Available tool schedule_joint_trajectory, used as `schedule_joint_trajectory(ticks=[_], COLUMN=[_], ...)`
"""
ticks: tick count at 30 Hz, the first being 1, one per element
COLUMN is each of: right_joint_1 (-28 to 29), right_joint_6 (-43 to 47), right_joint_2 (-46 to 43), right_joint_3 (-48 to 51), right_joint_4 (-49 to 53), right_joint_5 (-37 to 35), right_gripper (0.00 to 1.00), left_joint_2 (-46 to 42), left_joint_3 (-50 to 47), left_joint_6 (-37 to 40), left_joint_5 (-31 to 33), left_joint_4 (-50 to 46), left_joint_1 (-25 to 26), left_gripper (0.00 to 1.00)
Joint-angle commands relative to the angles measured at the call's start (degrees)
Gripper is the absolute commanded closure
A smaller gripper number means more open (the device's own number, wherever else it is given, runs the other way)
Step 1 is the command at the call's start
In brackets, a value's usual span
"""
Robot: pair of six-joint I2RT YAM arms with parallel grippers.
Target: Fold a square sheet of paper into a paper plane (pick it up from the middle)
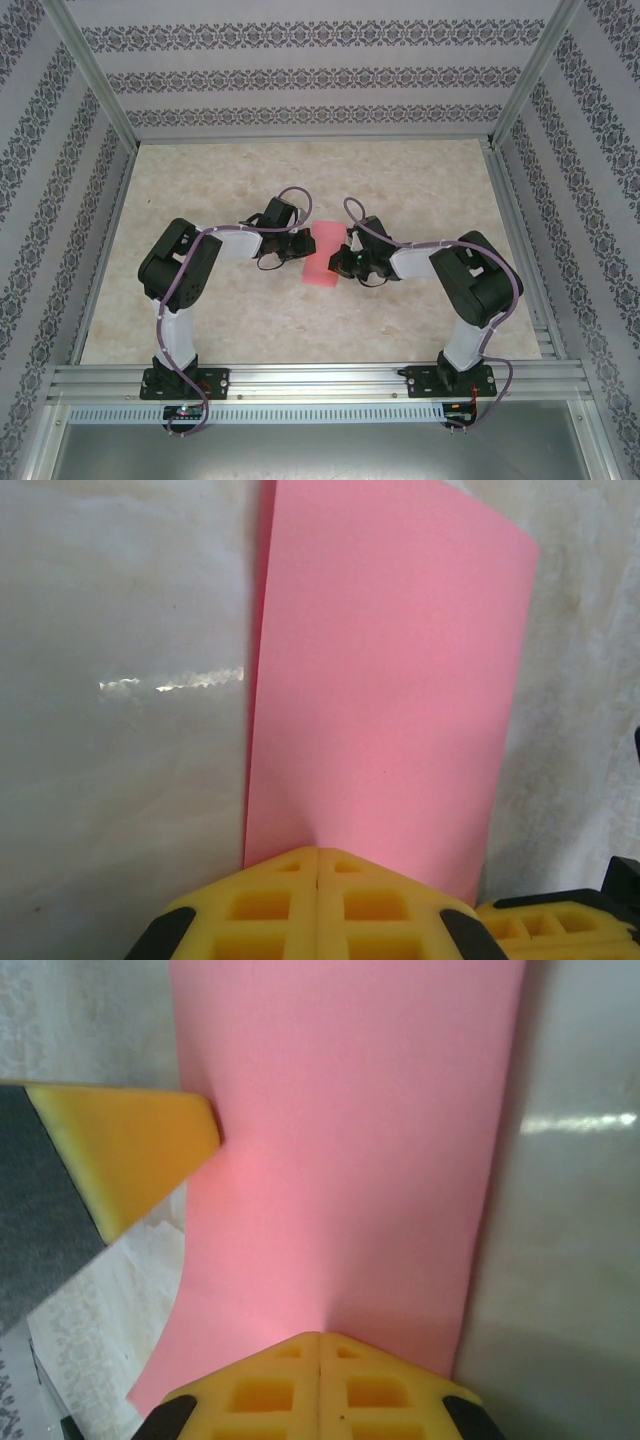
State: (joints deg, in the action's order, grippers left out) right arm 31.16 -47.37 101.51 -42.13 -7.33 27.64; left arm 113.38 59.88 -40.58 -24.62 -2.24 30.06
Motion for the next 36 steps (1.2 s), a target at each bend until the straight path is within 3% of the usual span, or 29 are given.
schedule_joint_trajectory(ticks=[1,7,14,22,28,36], right_joint_1=[1.05,1.20,1.49,2.91,3.41,3.55], right_joint_6=[3.14,8.65,7.36,5.98,6.59,8.22], right_joint_2=[-1.76,-3.81,-7.12,-0.58,0.41,-4.64], right_joint_3=[3.19,3.71,-2.33,-5.68,-3.05,5.45], right_joint_4=[5.63,12.17,10.86,8.04,9.23,10.81], right_joint_5=[3.24,3.45,0.82,0.84,0.93,0.79], right_gripper=[0.97,0.97,0.96,0.96,0.95,0.96], left_joint_2=[9.75,9.75,9.47,8.96,8.79,8.70], left_joint_3=[-6.25,-6.66,-6.68,-6.68,-6.70,-6.51], left_joint_6=[0.52,0.55,0.65,0.50,0.36,0.50], left_joint_5=[10.18,10.13,9.54,9.43,9.64,9.84], left_joint_4=[-14.58,-13.76,-13.24,-13.23,-13.23,-12.98], left_joint_1=[0.13,0.09,0.11,0.26,0.26,0.28], left_gripper=[0.99,0.99,0.99,0.99,0.99,0.99])
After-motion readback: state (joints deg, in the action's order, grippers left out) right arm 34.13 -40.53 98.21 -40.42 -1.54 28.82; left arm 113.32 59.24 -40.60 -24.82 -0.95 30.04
